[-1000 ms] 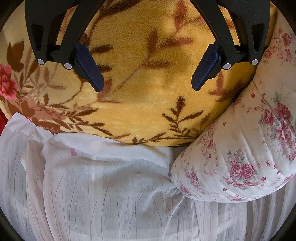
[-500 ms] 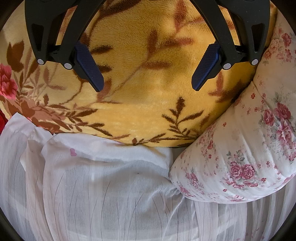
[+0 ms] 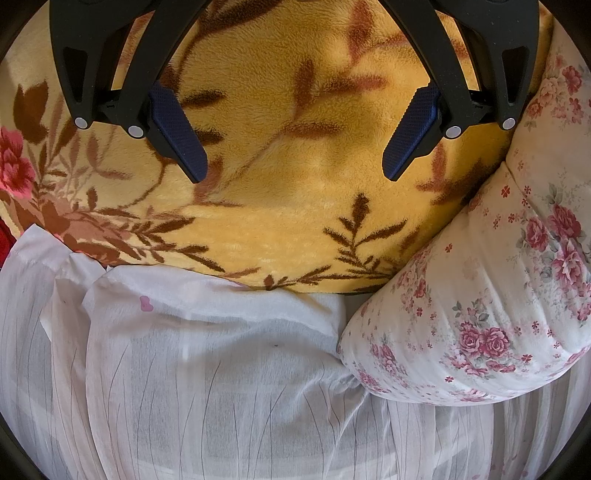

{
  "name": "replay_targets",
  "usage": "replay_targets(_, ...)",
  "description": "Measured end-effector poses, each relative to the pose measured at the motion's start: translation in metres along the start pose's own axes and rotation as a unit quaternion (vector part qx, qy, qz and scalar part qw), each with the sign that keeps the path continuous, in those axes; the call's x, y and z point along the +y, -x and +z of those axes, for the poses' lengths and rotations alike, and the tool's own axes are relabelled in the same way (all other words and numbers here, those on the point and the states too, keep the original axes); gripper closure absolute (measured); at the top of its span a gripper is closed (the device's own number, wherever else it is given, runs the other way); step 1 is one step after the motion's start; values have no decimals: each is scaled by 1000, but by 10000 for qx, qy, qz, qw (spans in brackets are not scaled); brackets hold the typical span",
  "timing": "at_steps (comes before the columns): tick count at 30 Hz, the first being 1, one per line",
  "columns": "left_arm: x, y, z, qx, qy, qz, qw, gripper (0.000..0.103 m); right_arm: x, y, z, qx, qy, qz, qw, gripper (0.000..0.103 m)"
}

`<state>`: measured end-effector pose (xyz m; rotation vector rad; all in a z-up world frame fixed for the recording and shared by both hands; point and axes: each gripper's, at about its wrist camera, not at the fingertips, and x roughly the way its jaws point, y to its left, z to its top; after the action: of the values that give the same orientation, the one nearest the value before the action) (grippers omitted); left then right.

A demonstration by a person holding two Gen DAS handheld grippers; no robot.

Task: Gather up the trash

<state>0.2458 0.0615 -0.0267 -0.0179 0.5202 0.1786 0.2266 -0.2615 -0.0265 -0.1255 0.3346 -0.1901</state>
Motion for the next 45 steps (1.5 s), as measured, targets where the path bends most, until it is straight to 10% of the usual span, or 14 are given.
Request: replay_targets(45, 5, 1, 0, 6, 76, 73, 9999, 10, 1, 0, 0, 19, 11, -3, 10000, 5)
